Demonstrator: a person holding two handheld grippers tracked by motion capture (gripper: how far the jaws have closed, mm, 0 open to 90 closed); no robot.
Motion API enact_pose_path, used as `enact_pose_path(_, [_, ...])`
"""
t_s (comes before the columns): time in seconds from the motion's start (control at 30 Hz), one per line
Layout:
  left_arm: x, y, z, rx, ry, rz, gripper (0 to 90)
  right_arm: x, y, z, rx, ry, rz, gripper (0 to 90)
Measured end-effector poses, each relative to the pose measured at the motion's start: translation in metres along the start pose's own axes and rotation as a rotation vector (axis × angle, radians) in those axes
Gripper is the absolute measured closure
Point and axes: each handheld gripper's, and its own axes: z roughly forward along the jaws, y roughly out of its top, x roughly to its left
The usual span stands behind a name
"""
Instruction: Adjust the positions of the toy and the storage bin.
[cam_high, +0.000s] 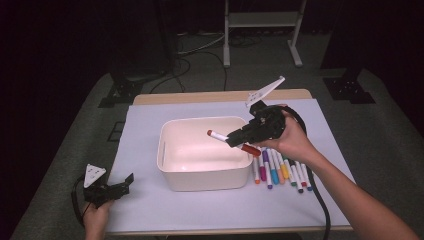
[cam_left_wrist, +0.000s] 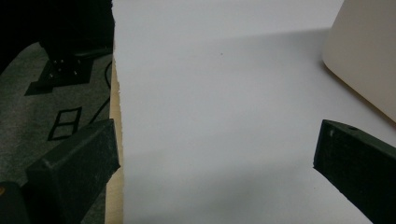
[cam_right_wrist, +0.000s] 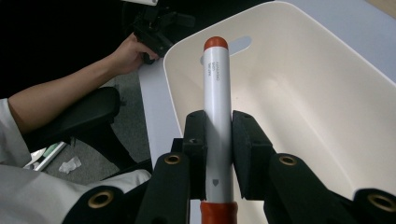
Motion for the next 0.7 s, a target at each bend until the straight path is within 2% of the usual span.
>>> enact_pose_path(0.27, [0.0,0.0,0.0,0.0,-0.002,0.003,0.0,0.0,0.008,0.019,0.036,0.039,-0.036,75.5])
enact_pose_path(0.37, [0.0,0.0,0.0,0.0,-0.003,0.001,0.0,-0.001,0.012,0.034,0.057,0.059,-0.045,75.5])
enact_pose_path(0.47, [0.0,0.0,0.0,0.001,-0.002,0.001,0.0,-0.001,0.015,0.041,0.067,0.069,-0.049,75.5])
enact_pose_path(0.5, [0.0,0.0,0.0,0.001,-0.001,0.0,0.0,-0.001,0.018,0.049,0.083,0.078,-0.067,75.5])
enact_pose_path(0.57, [0.0,0.0,0.0,0.0,-0.001,0.0,0.0,-0.001,0.019,0.052,0.092,0.082,-0.067,75.5])
enact_pose_path(0.7, [0.0,0.0,0.0,0.0,-0.003,0.002,0.0,-0.003,0.024,0.07,0.136,0.105,-0.093,75.5])
